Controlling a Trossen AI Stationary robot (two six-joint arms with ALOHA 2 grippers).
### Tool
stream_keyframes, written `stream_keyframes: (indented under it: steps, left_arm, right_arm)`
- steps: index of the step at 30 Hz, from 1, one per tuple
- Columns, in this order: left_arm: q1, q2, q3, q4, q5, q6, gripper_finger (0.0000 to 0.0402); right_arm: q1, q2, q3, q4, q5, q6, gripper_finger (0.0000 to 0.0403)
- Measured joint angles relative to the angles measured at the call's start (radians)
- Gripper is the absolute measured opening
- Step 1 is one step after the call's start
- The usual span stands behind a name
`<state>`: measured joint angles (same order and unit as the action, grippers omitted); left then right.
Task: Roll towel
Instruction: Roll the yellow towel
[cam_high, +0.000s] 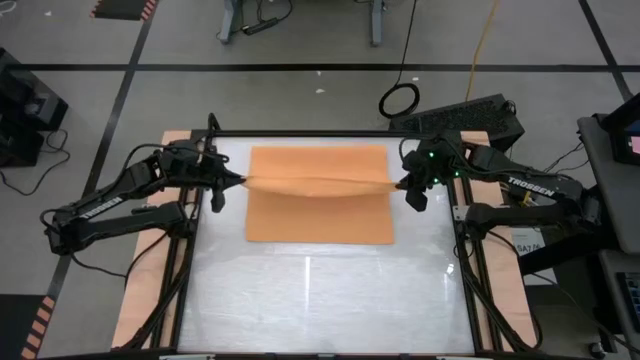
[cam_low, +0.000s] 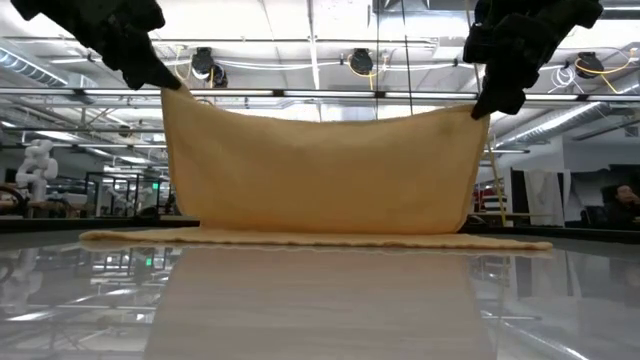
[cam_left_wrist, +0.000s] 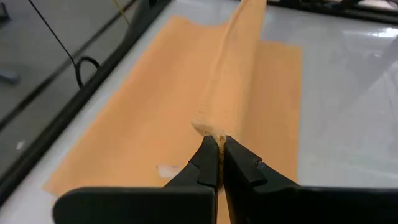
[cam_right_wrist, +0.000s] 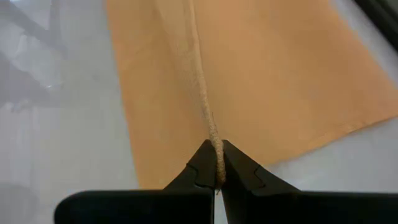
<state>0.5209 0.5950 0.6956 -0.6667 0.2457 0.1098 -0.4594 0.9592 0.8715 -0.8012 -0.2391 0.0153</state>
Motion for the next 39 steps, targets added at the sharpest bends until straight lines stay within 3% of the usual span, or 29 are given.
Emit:
stream_keyframes:
  steps: [8, 20, 27, 34, 39]
  left_arm:
    - [0.0, 0.0, 0.0, -0.053, 0.064, 0.0, 0.0009]
    - [0.0, 0.009, 0.0, -0.058, 0.073, 0.0, 0.0009]
    - [-0.002, 0.045, 0.0, -0.062, 0.183, -0.012, 0.0009]
    - [-0.067, 0.078, 0.0, -0.087, 0.184, -0.057, 0.0009]
    - [-0.126, 0.105, -0.009, -0.077, 0.125, -0.095, 0.0009]
  right_arm:
    - [0.067, 0.001, 0.0, -0.002, 0.001, 0.036, 0.0002]
    - [0.158, 0.008, -0.076, 0.006, 0.002, 0.053, 0.0002]
    - [0.195, 0.009, -0.146, 0.039, 0.0, 0.086, 0.0002]
    - [0.231, 0.008, -0.151, 0.077, 0.001, 0.101, 0.0002]
    - [0.258, 0.032, -0.151, 0.084, 0.001, 0.118, 0.0002]
